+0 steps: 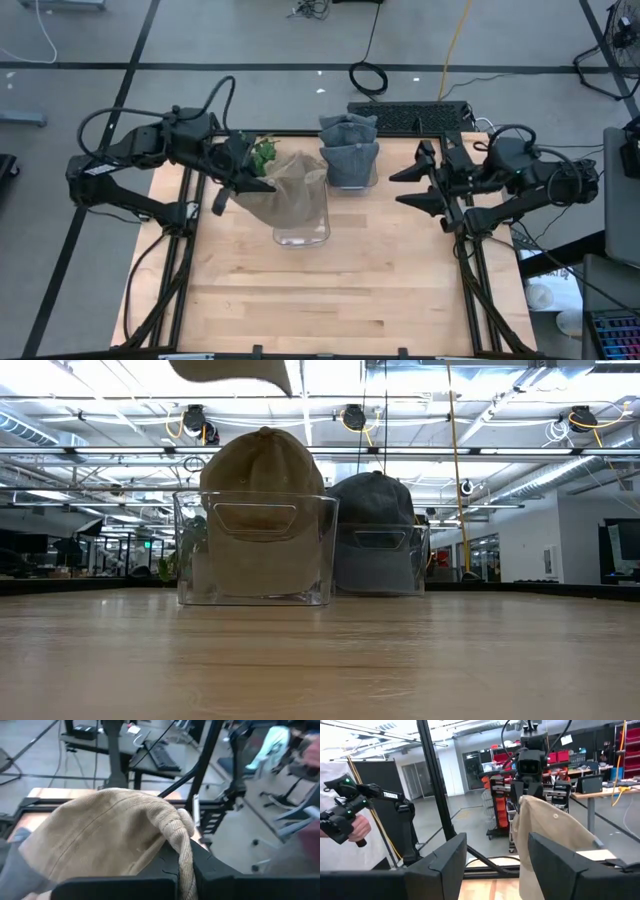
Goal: Pick & Place hat
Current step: Put the brown cap into the left transparent bin
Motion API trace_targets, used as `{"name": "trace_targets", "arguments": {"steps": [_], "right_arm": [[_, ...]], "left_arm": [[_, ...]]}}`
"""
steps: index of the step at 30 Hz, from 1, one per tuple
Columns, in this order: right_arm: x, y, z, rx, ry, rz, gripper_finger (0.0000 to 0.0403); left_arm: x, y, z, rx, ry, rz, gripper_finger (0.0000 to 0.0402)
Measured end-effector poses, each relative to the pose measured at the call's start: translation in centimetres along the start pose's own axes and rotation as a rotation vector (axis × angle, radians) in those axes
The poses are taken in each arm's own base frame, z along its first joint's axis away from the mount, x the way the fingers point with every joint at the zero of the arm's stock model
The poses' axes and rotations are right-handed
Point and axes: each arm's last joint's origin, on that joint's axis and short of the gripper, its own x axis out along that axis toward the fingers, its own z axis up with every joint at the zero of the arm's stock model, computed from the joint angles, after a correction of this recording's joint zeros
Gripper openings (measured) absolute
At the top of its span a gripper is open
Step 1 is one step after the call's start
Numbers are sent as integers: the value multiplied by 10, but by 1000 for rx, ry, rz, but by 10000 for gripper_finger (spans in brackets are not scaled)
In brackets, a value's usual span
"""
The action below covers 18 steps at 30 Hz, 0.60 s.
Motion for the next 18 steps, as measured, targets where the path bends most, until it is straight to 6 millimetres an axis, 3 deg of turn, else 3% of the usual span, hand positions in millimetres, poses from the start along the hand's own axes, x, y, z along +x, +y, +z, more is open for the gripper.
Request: {"name": "trace_targets", "arguments": {"steps": [8,18], "right_arm": [[2,0,-1,-8,4,-1,197],[1,0,1,-8,-11,2,196]], "left_arm": [[25,9,-13,38,145,101,1],[58,8,-26,234,284,165,1]]}}
